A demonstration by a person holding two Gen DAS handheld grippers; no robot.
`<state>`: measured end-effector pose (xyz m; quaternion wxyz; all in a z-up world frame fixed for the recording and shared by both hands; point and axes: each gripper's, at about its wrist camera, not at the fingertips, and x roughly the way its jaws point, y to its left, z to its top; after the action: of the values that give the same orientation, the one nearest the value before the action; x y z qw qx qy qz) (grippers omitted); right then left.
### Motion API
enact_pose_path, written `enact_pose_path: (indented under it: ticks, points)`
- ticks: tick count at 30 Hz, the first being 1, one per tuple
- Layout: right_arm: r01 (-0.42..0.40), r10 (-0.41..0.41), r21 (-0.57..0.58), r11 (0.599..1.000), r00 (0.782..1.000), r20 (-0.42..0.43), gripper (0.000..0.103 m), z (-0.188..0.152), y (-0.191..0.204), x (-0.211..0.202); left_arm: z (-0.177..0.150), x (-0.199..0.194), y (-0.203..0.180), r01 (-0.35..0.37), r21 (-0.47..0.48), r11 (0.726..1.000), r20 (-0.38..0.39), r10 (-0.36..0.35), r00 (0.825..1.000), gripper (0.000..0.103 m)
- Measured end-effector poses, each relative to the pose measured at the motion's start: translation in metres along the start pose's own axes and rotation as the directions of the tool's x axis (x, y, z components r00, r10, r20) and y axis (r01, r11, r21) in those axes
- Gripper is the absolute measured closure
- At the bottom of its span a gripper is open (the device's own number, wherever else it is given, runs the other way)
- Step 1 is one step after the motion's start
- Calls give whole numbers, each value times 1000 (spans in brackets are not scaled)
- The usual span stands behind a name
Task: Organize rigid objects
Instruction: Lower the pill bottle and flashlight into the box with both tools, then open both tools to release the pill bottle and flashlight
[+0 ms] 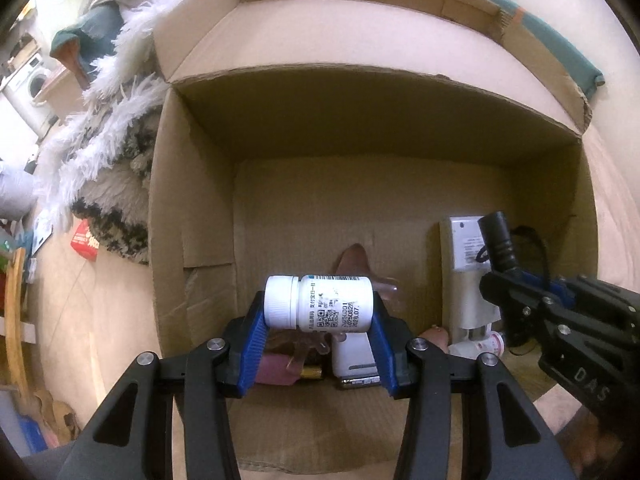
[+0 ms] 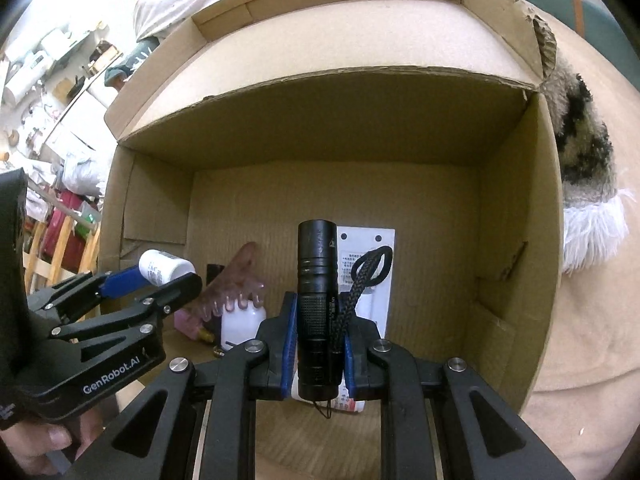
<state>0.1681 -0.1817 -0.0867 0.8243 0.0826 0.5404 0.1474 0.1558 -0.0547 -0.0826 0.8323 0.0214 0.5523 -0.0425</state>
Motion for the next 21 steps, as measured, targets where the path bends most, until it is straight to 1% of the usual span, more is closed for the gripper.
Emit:
enact_pose_path:
  ticks: [1, 2, 4, 6, 8, 9, 10, 12, 15, 16, 17, 19, 21]
  points:
    - [-4, 4, 4, 1000, 1000, 2, 82, 0, -1, 0, 0, -1, -1, 2, 2, 1000, 0, -2, 1000, 58]
    - [-10, 10, 10, 1000, 1000, 5, 82, 0, -2, 0, 1, -1, -1, 5, 3, 1000, 1, -5, 1000, 51]
    - [-38, 37, 26, 999, 999, 16, 82, 0, -4, -4, 0, -8, -5, 8, 10, 1000, 26, -8, 1000, 49]
    - [-49, 48, 33, 998, 998, 37, 82, 2, -3, -7, 2, -16, -8, -17, 32, 999, 66, 15, 998, 47]
    - [-57, 55, 28, 998, 996, 64, 79, 4, -2, -13, 2, -24, -10, -35, 40, 999, 103, 31, 994, 33]
    - [-63, 61, 26, 998, 995, 77, 71, 5, -1, -16, 1, -25, -10, -37, 36, 999, 110, 32, 993, 31]
    - [-68, 66, 26, 997, 994, 89, 53, 6, 0, -19, 2, -27, -9, -31, 27, 999, 112, 28, 993, 31]
    - [-78, 74, 29, 996, 990, 120, 27, 8, 0, -26, 4, -27, -6, -11, 9, 1000, 92, 10, 996, 31]
    - [-78, 73, 34, 996, 989, 131, 26, 11, -2, -32, 5, -26, 3, 17, -19, 1000, 66, -15, 998, 31]
    - [-81, 75, 41, 996, 989, 129, 24, 11, -4, -33, 3, -29, 6, 24, -25, 999, 68, -22, 997, 31]
    - [-87, 80, 52, 995, 989, 126, 21, 11, -6, -34, 1, -33, 9, 28, -29, 999, 76, -26, 997, 31]
    - [-91, 82, 71, 993, 990, 118, 7, 10, -9, -35, -2, -43, 9, 23, -18, 1000, 99, -21, 995, 31]
    - [-87, 76, 80, 993, 989, 127, 3, 8, -11, -40, -4, -53, 8, -3, 0, 1000, 121, 3, 993, 28]
